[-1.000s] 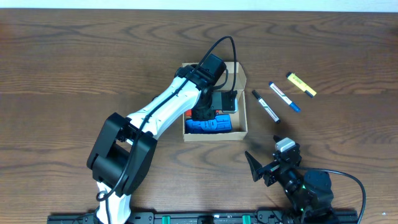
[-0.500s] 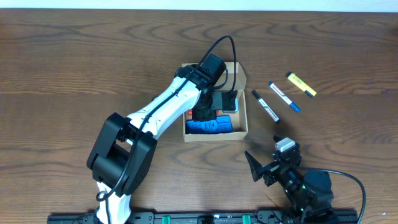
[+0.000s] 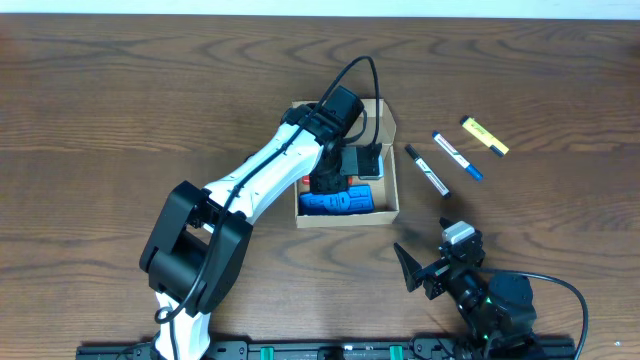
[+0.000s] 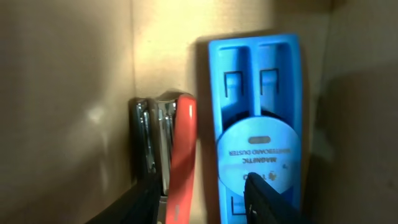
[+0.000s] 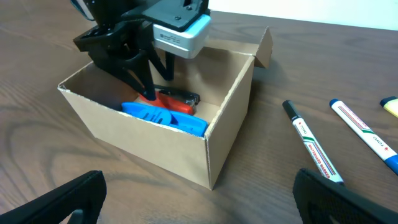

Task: Pack container
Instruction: 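Lower the stapler into the box and open the left gripper, then withdraw the left gripper and move it over the correction tape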

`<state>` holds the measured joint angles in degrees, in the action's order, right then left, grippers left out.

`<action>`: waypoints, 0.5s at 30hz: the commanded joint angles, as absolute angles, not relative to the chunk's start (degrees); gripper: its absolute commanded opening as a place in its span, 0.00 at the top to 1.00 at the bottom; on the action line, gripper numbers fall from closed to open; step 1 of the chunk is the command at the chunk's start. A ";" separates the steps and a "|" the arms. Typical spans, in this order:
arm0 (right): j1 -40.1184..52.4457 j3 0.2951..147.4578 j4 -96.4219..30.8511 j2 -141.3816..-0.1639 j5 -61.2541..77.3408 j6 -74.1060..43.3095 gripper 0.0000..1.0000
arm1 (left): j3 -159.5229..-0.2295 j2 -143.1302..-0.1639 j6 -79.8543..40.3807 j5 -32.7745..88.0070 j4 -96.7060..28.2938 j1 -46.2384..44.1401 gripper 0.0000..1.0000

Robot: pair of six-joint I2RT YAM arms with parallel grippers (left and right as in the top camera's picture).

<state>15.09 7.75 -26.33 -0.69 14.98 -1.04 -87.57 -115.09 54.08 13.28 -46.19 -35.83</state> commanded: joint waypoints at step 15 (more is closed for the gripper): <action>16.21 7.49 -26.37 -0.38 15.25 -0.58 0.01 | -97.78 -98.61 19.25 -2.55 -46.70 -30.37 0.56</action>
<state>15.09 7.75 -26.33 -0.69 14.98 -1.04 -96.92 -101.65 30.24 4.38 -46.17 -33.21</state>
